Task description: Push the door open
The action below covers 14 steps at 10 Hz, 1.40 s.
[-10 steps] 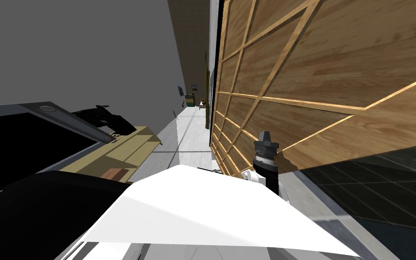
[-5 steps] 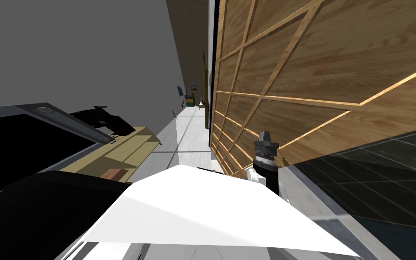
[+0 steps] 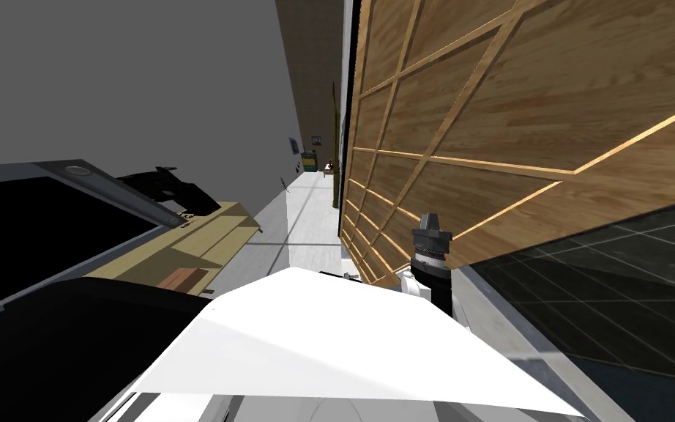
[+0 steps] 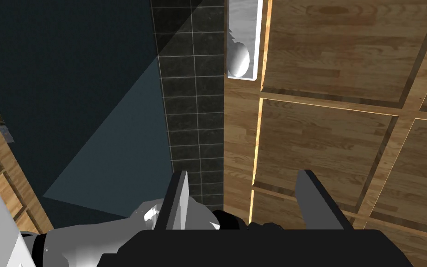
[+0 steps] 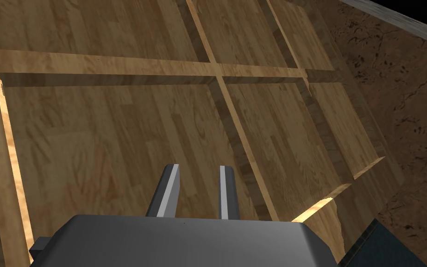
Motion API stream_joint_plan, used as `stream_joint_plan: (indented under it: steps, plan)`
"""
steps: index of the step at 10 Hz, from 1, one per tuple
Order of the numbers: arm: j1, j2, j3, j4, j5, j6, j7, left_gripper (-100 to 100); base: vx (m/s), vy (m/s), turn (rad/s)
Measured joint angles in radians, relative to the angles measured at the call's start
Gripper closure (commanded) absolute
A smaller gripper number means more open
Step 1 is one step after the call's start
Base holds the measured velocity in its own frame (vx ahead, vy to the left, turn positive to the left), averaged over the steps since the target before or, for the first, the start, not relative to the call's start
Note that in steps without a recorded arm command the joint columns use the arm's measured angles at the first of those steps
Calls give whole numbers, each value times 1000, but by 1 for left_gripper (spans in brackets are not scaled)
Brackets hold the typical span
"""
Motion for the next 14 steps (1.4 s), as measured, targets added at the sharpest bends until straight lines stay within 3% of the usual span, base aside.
stream_joint_plan:
  steps: [2,4,5,7,8,10,14]
  plan:
    - [-11,-29,40,31,12,9,-9,-100,-94,-213,114]
    - [-2,-33,76,15,21,33,-12,-100,-124,-210,122]
    - [-10,-54,98,46,27,33,-22,-100,-127,-185,128]
    - [-14,-61,135,42,38,54,-20,-100,-109,-157,97]
    - [-19,-77,156,73,44,47,-29,-100,-63,-172,86]
    - [-14,-83,182,57,50,70,-31,-100,-50,-128,62]
    - [-14,-94,187,67,51,71,-38,-100,113,-188,-12]
